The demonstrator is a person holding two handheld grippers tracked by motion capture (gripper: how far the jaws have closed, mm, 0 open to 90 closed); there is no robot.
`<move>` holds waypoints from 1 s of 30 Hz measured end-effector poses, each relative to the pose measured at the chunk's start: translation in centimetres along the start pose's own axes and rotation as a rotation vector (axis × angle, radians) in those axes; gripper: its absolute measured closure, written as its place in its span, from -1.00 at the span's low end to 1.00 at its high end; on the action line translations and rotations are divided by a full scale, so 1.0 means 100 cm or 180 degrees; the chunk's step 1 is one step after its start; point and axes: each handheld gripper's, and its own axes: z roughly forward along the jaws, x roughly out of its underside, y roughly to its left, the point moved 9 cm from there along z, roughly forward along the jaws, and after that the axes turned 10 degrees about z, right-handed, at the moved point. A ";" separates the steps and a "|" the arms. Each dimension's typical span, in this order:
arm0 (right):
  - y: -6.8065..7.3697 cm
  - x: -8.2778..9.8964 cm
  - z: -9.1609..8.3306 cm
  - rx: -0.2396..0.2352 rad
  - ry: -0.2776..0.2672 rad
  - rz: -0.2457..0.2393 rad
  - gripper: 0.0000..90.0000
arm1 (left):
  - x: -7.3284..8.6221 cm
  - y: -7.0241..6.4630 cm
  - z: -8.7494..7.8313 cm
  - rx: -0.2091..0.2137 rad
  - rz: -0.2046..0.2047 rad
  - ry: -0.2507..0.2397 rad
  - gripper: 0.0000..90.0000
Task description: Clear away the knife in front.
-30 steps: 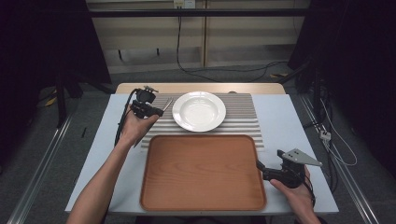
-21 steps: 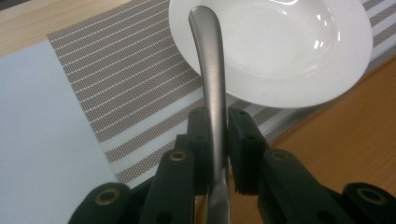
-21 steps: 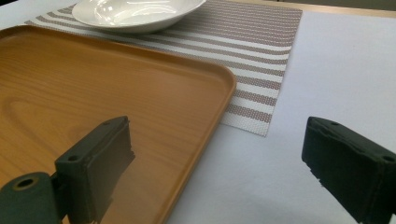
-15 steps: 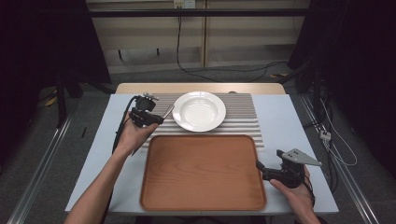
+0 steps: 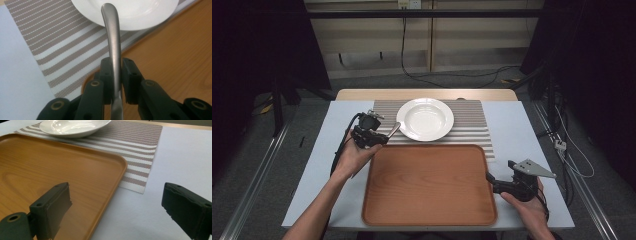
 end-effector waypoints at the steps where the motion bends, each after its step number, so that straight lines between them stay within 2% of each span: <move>1: 0.000 0.000 0.000 0.0002 0.0000 0.0000 -0.82 | 0.002 -0.001 0.000 0.0012 0.0001 0.0005 0.78; 13: 0.001 0.000 0.000 -0.0003 0.0003 -0.0004 -0.82 | 0.018 -0.019 -0.002 0.0099 -0.0048 0.0036 0.78; 21: 0.002 0.000 0.001 -0.0009 0.0016 -0.0007 -0.82 | 0.026 -0.034 0.001 0.0146 -0.0059 0.0140 0.78; 24: 0.002 0.000 0.001 -0.0006 0.0014 -0.0010 -0.82 | 0.029 -0.041 0.002 0.0205 -0.0110 0.0145 0.78; 30: 0.002 0.000 0.001 -0.0012 0.0016 -0.0012 -0.82 | 0.031 -0.051 0.007 0.0213 -0.0114 0.0212 0.78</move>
